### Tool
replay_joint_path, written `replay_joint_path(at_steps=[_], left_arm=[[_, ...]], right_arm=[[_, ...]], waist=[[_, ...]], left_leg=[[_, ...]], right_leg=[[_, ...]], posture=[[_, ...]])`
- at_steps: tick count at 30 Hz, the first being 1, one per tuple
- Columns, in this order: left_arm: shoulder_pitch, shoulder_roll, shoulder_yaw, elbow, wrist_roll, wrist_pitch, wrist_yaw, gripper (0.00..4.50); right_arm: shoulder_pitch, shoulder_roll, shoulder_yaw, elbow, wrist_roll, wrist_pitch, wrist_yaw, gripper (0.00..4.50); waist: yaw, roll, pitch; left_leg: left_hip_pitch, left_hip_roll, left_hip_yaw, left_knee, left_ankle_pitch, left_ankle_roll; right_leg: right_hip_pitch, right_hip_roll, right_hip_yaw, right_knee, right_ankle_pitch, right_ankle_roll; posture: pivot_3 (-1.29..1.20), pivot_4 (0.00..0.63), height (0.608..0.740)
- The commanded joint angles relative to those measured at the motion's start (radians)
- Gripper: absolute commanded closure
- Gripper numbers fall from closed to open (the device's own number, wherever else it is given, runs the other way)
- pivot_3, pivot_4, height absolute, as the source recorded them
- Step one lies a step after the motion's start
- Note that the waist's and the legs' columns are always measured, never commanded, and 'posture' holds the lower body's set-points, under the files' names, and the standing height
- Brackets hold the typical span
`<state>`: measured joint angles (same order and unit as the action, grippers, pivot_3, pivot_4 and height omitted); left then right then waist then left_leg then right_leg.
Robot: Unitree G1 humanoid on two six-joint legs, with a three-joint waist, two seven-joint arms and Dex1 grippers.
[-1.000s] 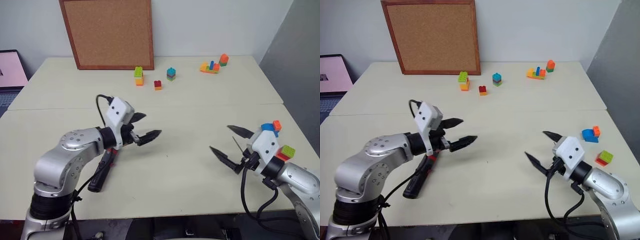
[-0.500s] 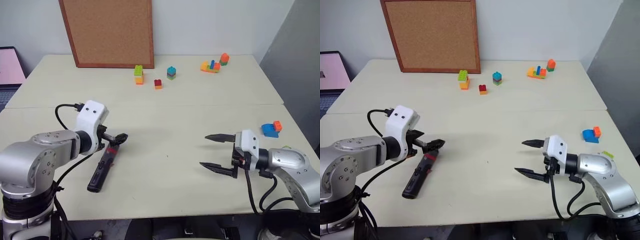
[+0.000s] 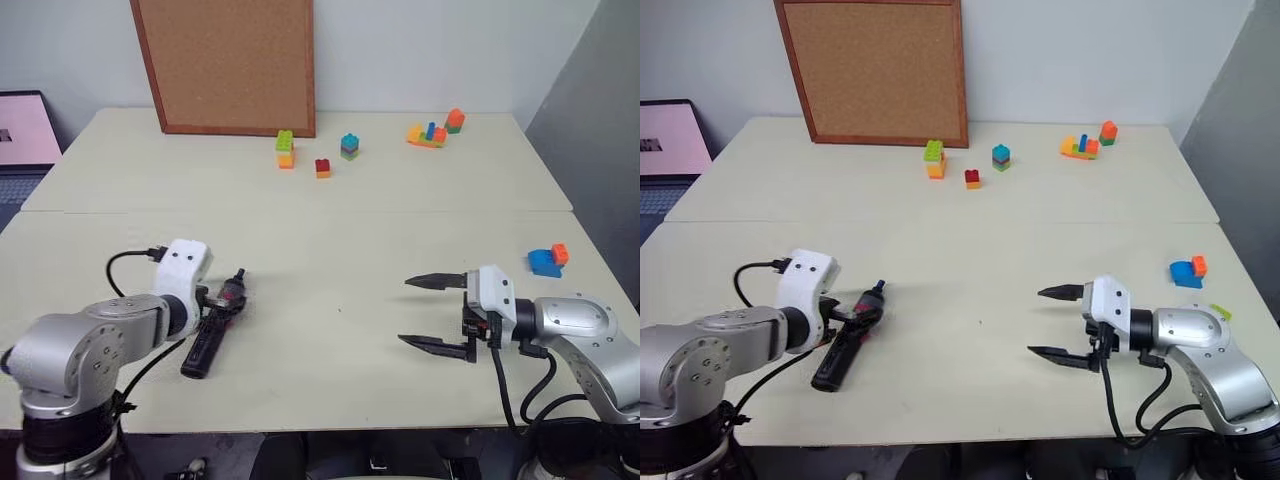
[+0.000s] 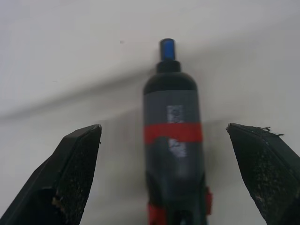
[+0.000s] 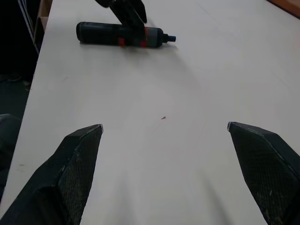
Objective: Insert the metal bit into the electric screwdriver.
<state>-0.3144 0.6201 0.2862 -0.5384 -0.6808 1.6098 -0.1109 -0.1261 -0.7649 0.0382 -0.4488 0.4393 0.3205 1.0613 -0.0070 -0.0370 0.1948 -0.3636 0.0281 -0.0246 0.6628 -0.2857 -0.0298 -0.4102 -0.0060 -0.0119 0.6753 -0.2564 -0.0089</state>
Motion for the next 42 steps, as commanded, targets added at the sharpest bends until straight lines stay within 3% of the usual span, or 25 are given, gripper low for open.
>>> replay_joint_path(at_steps=[1,12,23,24,35,42], left_arm=[[-0.06,-0.009,-0.01,0.037,-0.053,0.005,0.058,0.0],[-0.103,0.047,-0.075,0.158,-0.175,0.005,0.186,0.0],[-0.209,-0.015,-0.108,0.301,-0.199,0.005,0.264,0.0],[-0.21,-0.011,-0.113,0.308,-0.207,0.005,0.265,0.37],[-0.178,0.037,-0.115,0.327,-0.333,0.005,0.355,2.67],[-0.26,0.018,-0.144,0.244,-0.327,-0.001,0.242,2.84]], right_arm=[[-0.026,-0.012,-0.013,-0.048,0.024,0.016,0.0,0.01],[-0.042,-0.027,-0.027,-0.063,0.04,0.055,-0.004,0.01],[-0.033,-0.03,-0.028,-0.096,0.047,0.078,-0.022,0.01],[-0.032,-0.03,-0.028,-0.099,0.047,0.08,-0.023,0.0],[-0.039,-0.03,-0.029,-0.101,0.043,0.087,-0.026,0.0],[-0.057,-0.033,-0.061,-0.127,0.099,0.133,-0.034,0.0]], waist=[[0.002,0.0,0.0],[0.003,0.0,0.0],[0.005,0.0,0.0],[0.005,0.0,0.0],[0.005,0.0,0.0],[0.005,0.0,0.0]], left_leg=[[0.0,0.0,0.0,0.0,0.0,0.0],[0.0,0.0,0.0,0.0,0.0,-0.001],[0.0,-0.001,0.0,0.0,0.003,-0.005],[0.0,-0.001,0.0,0.0,0.003,-0.005],[0.0,-0.001,0.0,0.0,0.003,-0.005],[0.0,-0.002,0.0,-0.001,0.003,-0.006]], right_leg=[[0.0,0.0,0.0,0.0,0.0,0.0],[0.0,-0.001,0.0,0.0,0.0,0.0],[0.0,-0.002,0.0,0.0,0.0,0.0],[0.0,-0.002,0.0,0.001,0.0,0.0],[0.0,-0.003,0.0,0.001,0.0,0.0],[0.0,-0.003,-0.001,0.001,0.0,0.0]], posture=[[0.0,0.15,0.74],[0.0,0.15,0.74],[0.0,0.15,0.74],[0.0,0.15,0.74],[0.0,0.15,0.74],[0.0,0.15,0.74]])
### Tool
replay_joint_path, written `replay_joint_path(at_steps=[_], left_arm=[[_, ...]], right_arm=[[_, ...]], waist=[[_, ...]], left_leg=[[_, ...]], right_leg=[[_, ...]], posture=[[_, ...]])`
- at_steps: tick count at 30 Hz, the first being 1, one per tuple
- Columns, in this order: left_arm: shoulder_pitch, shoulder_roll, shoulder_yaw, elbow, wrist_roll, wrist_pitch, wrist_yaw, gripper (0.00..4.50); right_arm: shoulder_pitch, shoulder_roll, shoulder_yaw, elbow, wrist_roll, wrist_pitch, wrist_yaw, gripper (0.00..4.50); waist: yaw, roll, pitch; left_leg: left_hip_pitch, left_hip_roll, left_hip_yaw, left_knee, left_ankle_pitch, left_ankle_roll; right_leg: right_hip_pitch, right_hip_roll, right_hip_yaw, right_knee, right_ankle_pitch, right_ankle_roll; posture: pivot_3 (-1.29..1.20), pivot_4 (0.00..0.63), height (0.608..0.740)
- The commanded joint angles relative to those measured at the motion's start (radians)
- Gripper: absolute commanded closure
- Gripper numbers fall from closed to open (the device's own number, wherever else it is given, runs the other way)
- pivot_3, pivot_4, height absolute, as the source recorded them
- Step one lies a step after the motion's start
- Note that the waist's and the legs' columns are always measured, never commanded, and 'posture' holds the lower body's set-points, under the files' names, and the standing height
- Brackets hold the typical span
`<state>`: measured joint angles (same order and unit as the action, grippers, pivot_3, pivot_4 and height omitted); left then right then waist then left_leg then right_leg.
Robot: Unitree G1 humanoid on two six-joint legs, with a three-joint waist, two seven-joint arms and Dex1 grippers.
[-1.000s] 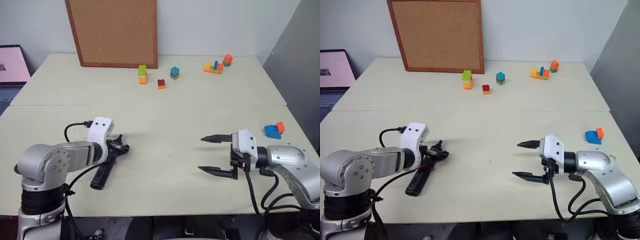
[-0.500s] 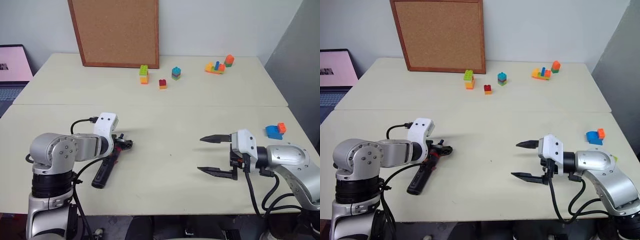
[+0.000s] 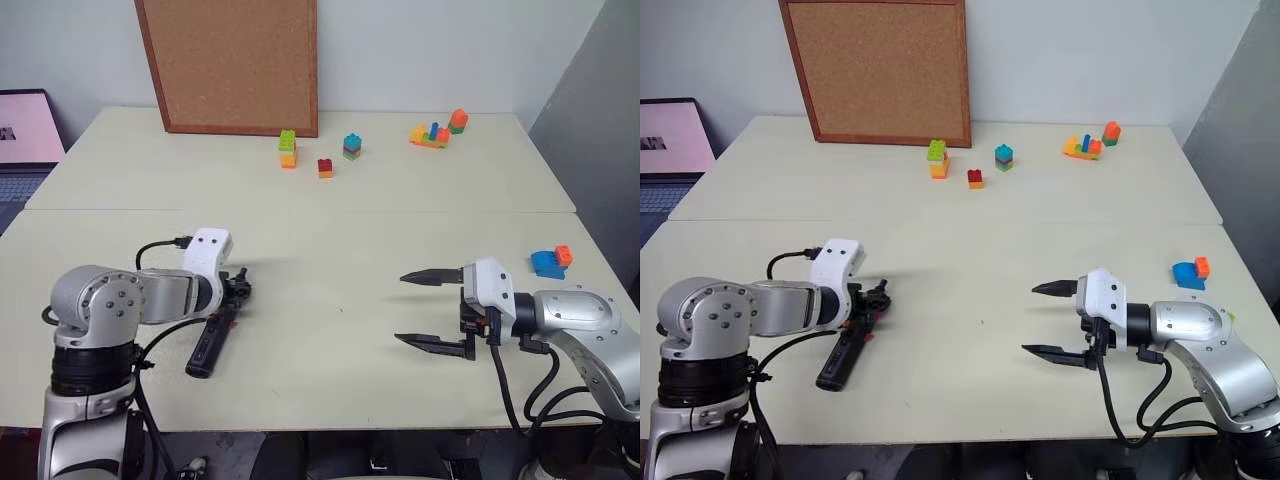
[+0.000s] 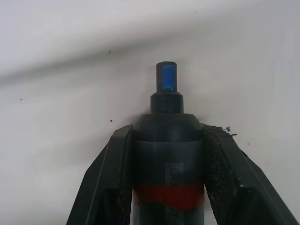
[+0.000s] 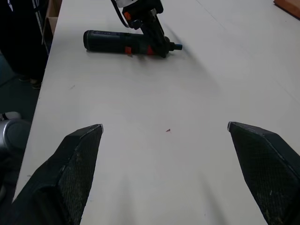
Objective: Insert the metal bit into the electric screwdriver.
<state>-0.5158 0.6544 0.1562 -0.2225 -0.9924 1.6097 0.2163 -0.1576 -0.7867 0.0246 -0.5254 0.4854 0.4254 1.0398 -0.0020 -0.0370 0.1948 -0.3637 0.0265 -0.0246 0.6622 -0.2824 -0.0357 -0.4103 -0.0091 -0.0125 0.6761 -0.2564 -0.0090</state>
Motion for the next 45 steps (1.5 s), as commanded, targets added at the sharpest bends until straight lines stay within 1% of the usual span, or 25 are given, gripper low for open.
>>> replay_joint_path(at_steps=[1,5,7,11,13,17,20,23,26,28,30,34,38,42,45], left_arm=[[-0.08,-0.026,-0.025,-0.09,-0.02,-0.016,-0.121,2.84],[-0.134,0.016,-0.164,-0.171,0.073,-0.194,-0.293,2.84],[-0.133,0.026,-0.225,-0.213,0.149,-0.355,-0.4,2.84],[-0.142,-0.024,-0.312,-0.19,0.255,-0.563,-0.534,2.84],[-0.145,-0.095,-0.341,-0.15,0.308,-0.666,-0.557,2.84],[-0.145,-0.265,-0.423,-0.055,0.483,-0.955,-0.581,2.84],[-0.136,-0.34,-0.453,0.011,0.582,-1.118,-0.603,2.84],[-0.112,-0.427,-0.453,0.088,0.637,-1.242,-0.6,2.84],[-0.067,-0.473,-0.455,0.15,0.7,-1.356,-0.596,2.84],[-0.014,-0.483,-0.45,0.169,0.72,-1.394,-0.604,2.84],[0.031,-0.487,-0.434,0.169,0.725,-1.392,-0.605,2.84],[0.104,-0.462,-0.409,0.132,0.746,-1.4,-0.606,2.84],[0.173,-0.427,-0.368,0.06,0.751,-1.379,-0.598,2.84],[0.268,-0.371,-0.306,-0.067,0.718,-1.304,-0.59,2.84],[0.313,-0.343,-0.283,-0.132,0.702,-1.266,-0.59,2.84]], right_arm=[[-0.032,-0.015,-0.058,-0.058,0.066,0.039,-0.016,0.0],[-0.034,-0.035,-0.102,-0.092,0.104,0.079,-0.037,0.0],[-0.02,-0.045,-0.127,-0.109,0.114,0.094,-0.053,0.0],[0.02,-0.07,-0.189,-0.146,0.124,0.121,-0.085,0.0],[0.041,-0.079,-0.223,-0.16,0.129,0.134,-0.102,0.0],[0.08,-0.089,-0.276,-0.197,0.136,0.163,-0.149,0.0],[0.091,-0.09,-0.285,-0.216,0.137,0.174,-0.176,0.0],[0.086,-0.084,-0.283,-0.225,0.128,0.182,-0.213,0.0],[0.076,-0.077,-0.275,-0.234,0.135,0.19,-0.243,0.0],[0.066,-0.074,-0.266,-0.242,0.142,0.198,-0.259,0.0],[0.063,-0.074,-0.261,-0.244,0.144,0.2,-0.263,0.0],[0.044,-0.072,-0.247,-0.243,0.147,0.203,-0.27,0.0],[0.021,-0.072,-0.232,-0.242,0.155,0.204,-0.266,0.0],[-0.002,-0.074,-0.225,-0.237,0.179,0.205,-0.247,0.0],[-0.013,-0.08,-0.223,-0.226,0.188,0.201,-0.236,0.0]], waist=[[0.001,0.0,0.0],[0.006,-0.003,0.002],[0.004,-0.003,0.002],[0.003,-0.002,0.002],[0.005,-0.002,0.002],[0.011,-0.003,0.003],[0.009,-0.003,0.002],[0.007,-0.002,0.002],[0.007,-0.002,0.002],[0.005,-0.002,0.002],[0.004,-0.002,0.002],[0.001,-0.002,0.002],[-0.004,-0.001,0.001],[-0.011,0.0,0.0],[-0.016,0.001,0.0]], left_leg=[[0.0,0.0,0.0,0.0,0.0,0.0],[-0.002,-0.001,-0.001,0.0,0.001,-0.003],[-0.001,-0.001,0.0,-0.001,0.003,-0.005],[-0.002,0.0,0.001,-0.001,0.003,-0.005],[-0.002,0.0,0.001,-0.001,0.003,-0.005],[-0.004,-0.001,0.001,0.0,0.001,-0.001],[-0.004,-0.001,0.002,0.0,0.001,-0.001],[-0.005,-0.001,0.002,0.0,0.0,-0.001],[-0.006,0.0,0.002,0.0,0.0,0.0],[-0.006,0.0,0.002,0.0,0.0,0.0],[-0.006,0.0,0.002,0.0,0.0,0.0],[-0.004,0.0,0.002,0.0,0.0,0.0],[-0.002,0.001,0.002,-0.001,0.0,0.001],[-0.001,0.003,0.002,-0.001,0.0,0.001],[0.0,0.003,0.002,-0.002,0.0,0.001]], right_leg=[[0.0,0.0,0.0,0.0,0.0,0.0],[0.0,-0.001,-0.001,-0.001,0.0,0.0],[0.0,-0.001,0.0,-0.002,0.0,0.0],[0.0,0.0,0.0,-0.003,0.0,0.0],[0.0,0.0,0.0,-0.004,0.0,0.0],[0.0,0.0,0.001,-0.006,0.001,0.002],[0.0,0.0,0.001,-0.008,0.002,0.003],[0.0,0.003,0.001,-0.01,0.002,0.004],[0.001,0.004,0.001,-0.012,0.002,0.004],[0.0,0.005,0.001,-0.012,0.002,0.004],[0.0,0.006,0.001,-0.013,0.002,0.004],[0.002,0.006,0.001,-0.012,0.002,0.004],[0.005,0.008,0.002,-0.012,0.002,0.004],[0.005,0.011,0.001,-0.011,0.003,0.003],[0.006,0.012,0.001,-0.01,0.003,0.003]], posture=[[0.0,0.15,0.74],[0.0,0.15,0.74],[0.0,0.15,0.74],[0.0,0.15,0.74],[0.0,0.15,0.74],[0.0,0.15,0.74],[0.0,0.15,0.74],[0.0,0.15,0.74],[0.0,0.15,0.74],[0.0,0.15,0.74],[0.0,0.15,0.74],[0.0,0.15,0.74],[0.0,0.15,0.74],[0.0,0.15,0.74],[0.0,0.15,0.74]])
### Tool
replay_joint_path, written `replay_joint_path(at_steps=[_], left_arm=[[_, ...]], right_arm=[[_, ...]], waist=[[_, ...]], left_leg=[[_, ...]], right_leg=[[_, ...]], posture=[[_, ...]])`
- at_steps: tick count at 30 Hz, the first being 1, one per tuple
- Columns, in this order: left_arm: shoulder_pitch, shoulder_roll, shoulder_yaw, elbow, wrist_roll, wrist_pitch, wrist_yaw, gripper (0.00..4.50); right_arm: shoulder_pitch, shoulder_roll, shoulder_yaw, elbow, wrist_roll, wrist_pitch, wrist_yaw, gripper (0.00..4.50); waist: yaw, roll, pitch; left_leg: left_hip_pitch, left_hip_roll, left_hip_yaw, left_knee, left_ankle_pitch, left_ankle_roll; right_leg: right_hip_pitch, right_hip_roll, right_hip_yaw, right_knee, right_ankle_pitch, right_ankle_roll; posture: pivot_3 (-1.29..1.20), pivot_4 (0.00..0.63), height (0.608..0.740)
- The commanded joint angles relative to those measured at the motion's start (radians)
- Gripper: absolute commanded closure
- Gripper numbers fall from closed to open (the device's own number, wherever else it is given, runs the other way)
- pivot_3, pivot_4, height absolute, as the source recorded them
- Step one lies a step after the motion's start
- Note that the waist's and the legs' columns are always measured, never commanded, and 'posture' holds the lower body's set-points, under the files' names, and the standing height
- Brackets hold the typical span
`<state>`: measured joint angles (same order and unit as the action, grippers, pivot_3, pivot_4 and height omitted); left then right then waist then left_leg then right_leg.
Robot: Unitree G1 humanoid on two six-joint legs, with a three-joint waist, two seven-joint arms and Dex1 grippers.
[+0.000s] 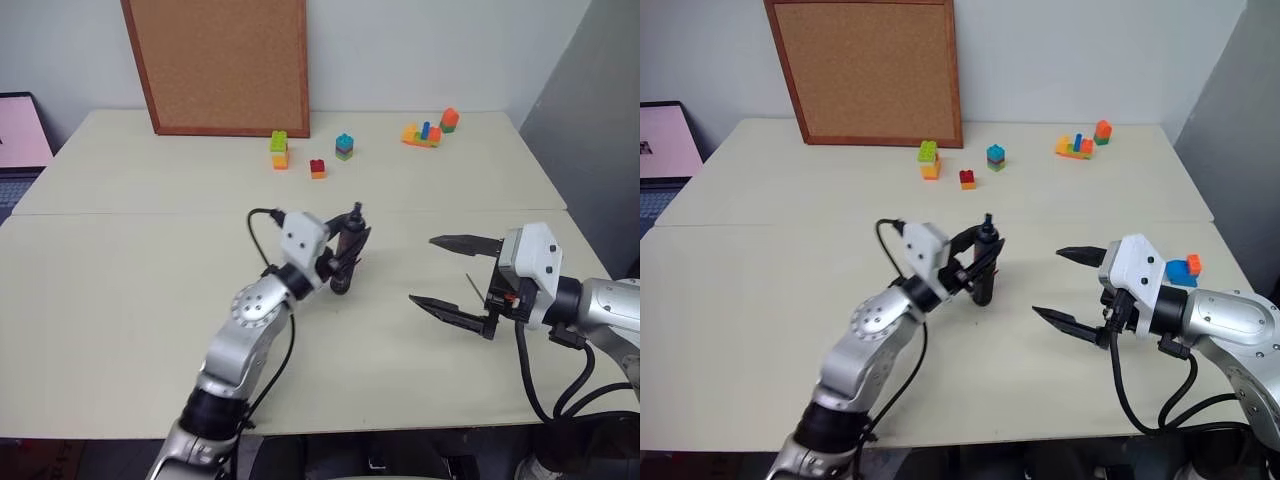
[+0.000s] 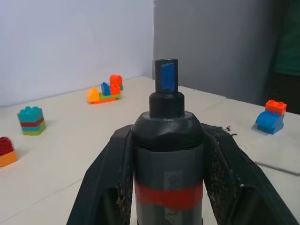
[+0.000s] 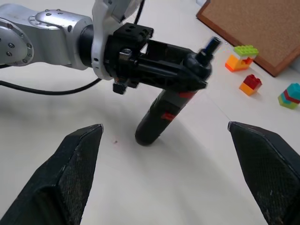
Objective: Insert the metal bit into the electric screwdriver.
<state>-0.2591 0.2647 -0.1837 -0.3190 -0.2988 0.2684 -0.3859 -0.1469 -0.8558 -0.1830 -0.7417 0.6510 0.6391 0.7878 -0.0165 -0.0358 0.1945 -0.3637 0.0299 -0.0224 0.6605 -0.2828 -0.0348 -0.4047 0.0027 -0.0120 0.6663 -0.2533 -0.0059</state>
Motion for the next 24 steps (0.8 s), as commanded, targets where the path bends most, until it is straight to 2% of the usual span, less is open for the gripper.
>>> replay_joint_path(at_steps=[1,9,17,20,24], left_arm=[[0.066,0.053,0.059,-0.049,0.007,0.079,0.011,2.84],[0.12,0.071,0.053,-0.122,-0.001,0.113,0.003,2.85],[0.061,0.079,0.069,-0.125,0.013,0.086,-0.003,2.85],[0.059,0.074,0.032,-0.144,0.034,0.072,-0.009,2.85],[-0.014,0.05,0.025,-0.061,0.037,-0.024,-0.06,2.85]], right_arm=[[-0.028,-0.012,-0.015,-0.005,0.024,-0.013,0.019,0.0],[-0.041,-0.012,-0.003,0.009,0.001,-0.02,0.016,0.0],[-0.038,-0.038,-0.034,0.017,0.007,0.034,-0.015,0.0],[0.013,-0.071,-0.09,0.024,-0.001,0.049,-0.003,0.0],[0.043,-0.097,-0.128,0.058,0.016,0.179,-0.073,0.0]], waist=[[-0.002,0.001,0.0],[-0.002,0.001,-0.001],[-0.002,0.002,-0.001],[-0.001,0.002,-0.001],[0.006,0.001,-0.001]], left_leg=[[0.0,0.0,0.0,0.0,0.0,0.0],[0.0,-0.001,0.0,0.001,0.0,0.0],[-0.001,-0.001,0.0,0.0,0.0,0.0],[-0.001,-0.001,0.0,0.0,0.0,0.0],[-0.001,-0.002,0.001,0.001,0.0,0.0]], right_leg=[[0.0,0.0,0.0,0.0,0.0,0.0],[0.0,0.0,0.0,0.0,0.003,0.0],[-0.001,0.0,0.0,-0.002,0.003,0.0],[-0.001,0.0,0.0,-0.002,0.003,0.0],[-0.001,0.0,0.0,-0.002,0.003,0.0]], posture=[[0.0,0.15,0.74],[0.0,0.15,0.74],[0.0,0.15,0.74],[0.0,0.15,0.74],[0.0,0.15,0.74]])
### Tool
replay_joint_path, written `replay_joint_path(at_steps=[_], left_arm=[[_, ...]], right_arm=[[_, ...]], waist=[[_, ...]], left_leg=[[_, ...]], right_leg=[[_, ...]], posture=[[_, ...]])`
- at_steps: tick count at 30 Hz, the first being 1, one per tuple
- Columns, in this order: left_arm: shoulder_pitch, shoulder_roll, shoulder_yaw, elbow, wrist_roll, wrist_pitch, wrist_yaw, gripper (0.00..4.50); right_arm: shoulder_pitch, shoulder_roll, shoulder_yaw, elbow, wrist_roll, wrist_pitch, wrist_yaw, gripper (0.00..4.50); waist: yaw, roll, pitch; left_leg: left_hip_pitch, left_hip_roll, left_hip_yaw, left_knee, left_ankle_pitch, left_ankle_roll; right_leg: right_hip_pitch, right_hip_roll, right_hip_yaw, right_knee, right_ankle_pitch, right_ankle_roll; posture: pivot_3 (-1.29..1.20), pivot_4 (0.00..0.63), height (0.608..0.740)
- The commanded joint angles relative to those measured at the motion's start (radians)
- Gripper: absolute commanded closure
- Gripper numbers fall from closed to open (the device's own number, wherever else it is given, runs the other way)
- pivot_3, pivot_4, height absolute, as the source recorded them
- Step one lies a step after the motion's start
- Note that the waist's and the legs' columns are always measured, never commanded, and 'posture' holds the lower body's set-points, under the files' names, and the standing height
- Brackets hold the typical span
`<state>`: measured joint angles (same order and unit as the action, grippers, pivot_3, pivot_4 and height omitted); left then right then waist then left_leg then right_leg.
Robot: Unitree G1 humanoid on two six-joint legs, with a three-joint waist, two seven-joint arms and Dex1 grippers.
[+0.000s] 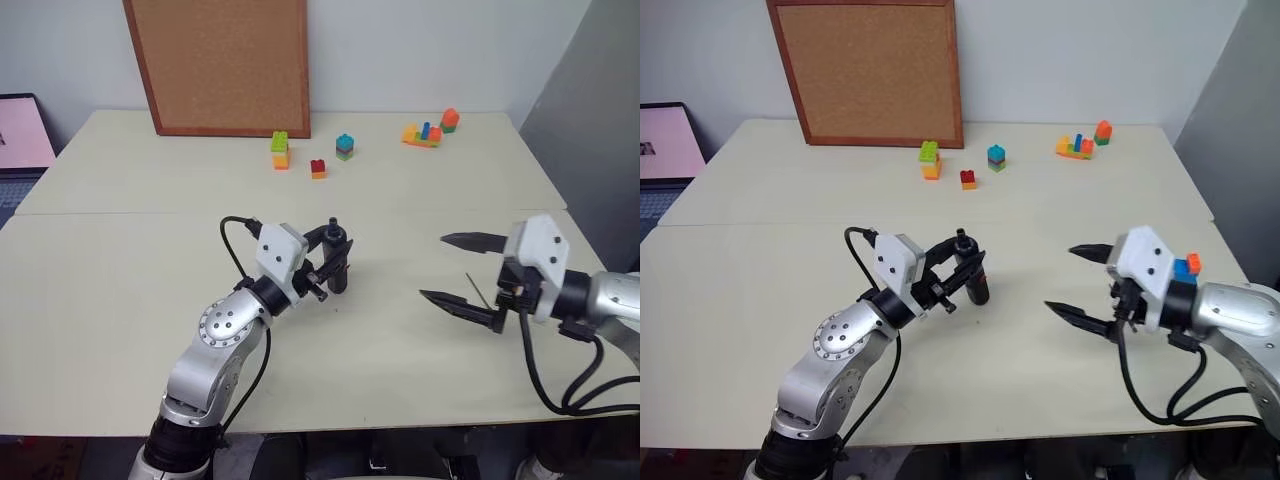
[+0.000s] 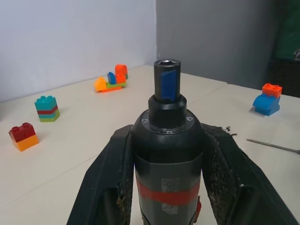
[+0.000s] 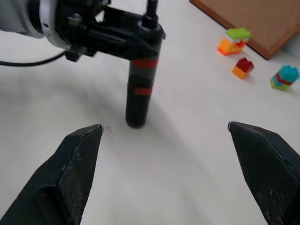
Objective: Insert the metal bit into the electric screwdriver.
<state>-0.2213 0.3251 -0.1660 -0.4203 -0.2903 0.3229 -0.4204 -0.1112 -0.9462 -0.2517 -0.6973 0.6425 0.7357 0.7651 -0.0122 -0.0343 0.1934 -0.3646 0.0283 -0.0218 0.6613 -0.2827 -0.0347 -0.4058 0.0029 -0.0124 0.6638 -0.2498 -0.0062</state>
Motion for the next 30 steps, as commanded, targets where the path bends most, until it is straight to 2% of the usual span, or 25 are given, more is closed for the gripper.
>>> replay_joint_path(at_steps=[1,5,11,14,18,20,30], left_arm=[[-0.064,-0.026,-0.011,0.042,0.039,-0.083,-0.021,2.85],[-0.125,-0.084,-0.054,0.062,0.058,-0.117,-0.029,2.85],[-0.184,-0.128,-0.054,0.108,0.035,-0.141,-0.073,2.85],[-0.194,-0.145,-0.062,0.148,0.057,-0.175,-0.086,2.85],[-0.177,-0.168,-0.085,0.145,0.068,-0.181,-0.081,2.85],[-0.162,-0.171,-0.097,0.13,0.075,-0.192,-0.09,2.85],[-0.137,-0.179,-0.112,0.103,0.087,-0.178,-0.089,2.85]], right_arm=[[0.024,-0.011,-0.091,0.03,0.027,0.088,-0.045,0.0],[0.067,-0.05,-0.156,0.105,0.01,0.157,-0.048,0.0],[0.031,-0.05,-0.109,0.19,-0.022,0.358,-0.185,0.0],[-0.023,-0.041,-0.034,0.219,-0.048,0.457,-0.254,0.0],[-0.096,0.009,0.019,0.25,-0.062,0.553,-0.319,0.0],[-0.106,0.0,0.057,0.238,-0.086,0.584,-0.342,0.0],[-0.192,0.094,0.088,0.314,-0.09,0.723,-0.377,0.0]], waist=[[0.002,0.0,0.0],[0.012,0.0,0.0],[0.013,0.0,0.0],[0.011,0.0,0.0],[0.011,0.0,0.0],[0.012,0.001,0.0],[0.012,0.001,0.0]], left_leg=[[0.0,0.0,0.0,0.0,0.0,0.0],[-0.001,-0.001,0.001,0.0,0.0,0.0],[-0.004,-0.001,0.005,0.0,0.0,0.0],[-0.007,-0.001,0.005,0.0,0.0,0.0],[-0.008,-0.001,0.004,0.001,0.0,0.0],[-0.01,-0.001,0.003,0.001,0.0,0.0],[-0.014,-0.001,0.003,0.002,0.0,0.0]], right_leg=[[0.0,0.0,0.0,0.0,0.0,0.0],[0.0,0.0,0.0,-0.001,0.0,0.0],[-0.001,0.0,0.003,-0.004,0.0,0.0],[-0.001,0.0,0.003,-0.005,0.0,0.0],[-0.003,0.0,0.002,-0.003,0.0,0.0],[-0.004,0.003,0.001,-0.003,0.0,0.0],[-0.009,0.003,0.002,-0.003,0.0,0.001]], posture=[[0.0,0.15,0.74],[0.0,0.15,0.74],[0.0,0.15,0.74],[0.0,0.15,0.74],[0.0,0.15,0.74],[0.0,0.15,0.74],[0.0,0.15,0.74]])
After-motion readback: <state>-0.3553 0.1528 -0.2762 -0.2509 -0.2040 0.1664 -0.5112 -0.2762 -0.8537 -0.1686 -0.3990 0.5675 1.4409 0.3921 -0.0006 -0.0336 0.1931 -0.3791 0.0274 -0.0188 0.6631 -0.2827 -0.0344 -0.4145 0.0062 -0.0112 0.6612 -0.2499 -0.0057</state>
